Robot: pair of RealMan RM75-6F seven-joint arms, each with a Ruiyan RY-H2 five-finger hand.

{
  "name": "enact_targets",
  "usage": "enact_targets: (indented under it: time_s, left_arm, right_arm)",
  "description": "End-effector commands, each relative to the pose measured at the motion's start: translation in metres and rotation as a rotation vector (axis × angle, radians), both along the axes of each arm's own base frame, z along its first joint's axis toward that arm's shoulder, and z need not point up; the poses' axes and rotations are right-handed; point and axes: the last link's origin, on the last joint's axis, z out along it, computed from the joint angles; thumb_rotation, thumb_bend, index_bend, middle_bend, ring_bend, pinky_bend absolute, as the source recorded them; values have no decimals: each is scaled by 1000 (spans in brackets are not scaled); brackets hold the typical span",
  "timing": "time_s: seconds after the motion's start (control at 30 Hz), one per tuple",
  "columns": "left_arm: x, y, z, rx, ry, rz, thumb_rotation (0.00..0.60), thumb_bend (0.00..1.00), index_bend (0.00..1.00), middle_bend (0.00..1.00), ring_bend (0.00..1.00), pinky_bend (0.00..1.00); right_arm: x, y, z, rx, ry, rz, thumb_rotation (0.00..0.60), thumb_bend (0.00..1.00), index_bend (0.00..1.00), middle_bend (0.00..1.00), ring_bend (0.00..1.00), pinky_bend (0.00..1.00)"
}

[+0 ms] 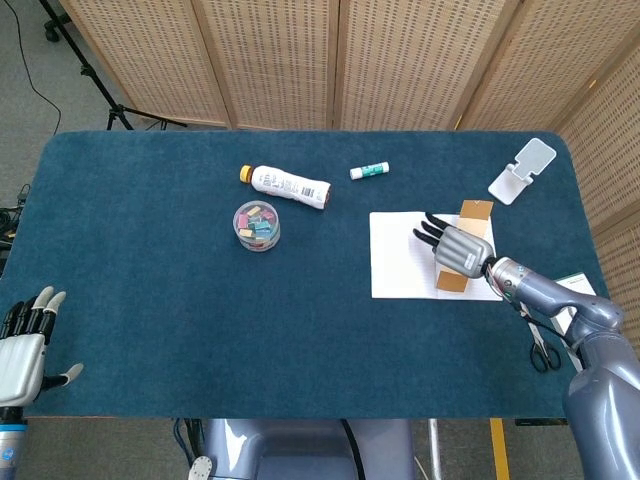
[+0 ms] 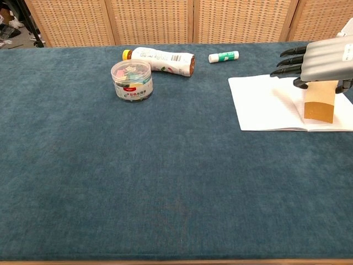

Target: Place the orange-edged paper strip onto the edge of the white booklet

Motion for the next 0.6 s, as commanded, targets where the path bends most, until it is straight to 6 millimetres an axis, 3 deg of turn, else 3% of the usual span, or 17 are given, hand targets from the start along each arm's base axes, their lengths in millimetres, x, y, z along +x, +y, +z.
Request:
enact_targets:
  time_s: [0.03, 0.6]
  left_arm:
    - [0, 0, 1, 3, -1, 0, 600, 0, 0, 0, 0, 0]
    - [-1, 0, 1, -1, -2, 2, 600, 0, 0, 0, 0, 0]
  right_arm:
    - [-1, 1, -2, 6, 7, 0, 600, 543, 451, 0, 0, 0]
    - [-7, 6, -4, 35, 65, 29, 600, 543, 451, 0, 0, 0]
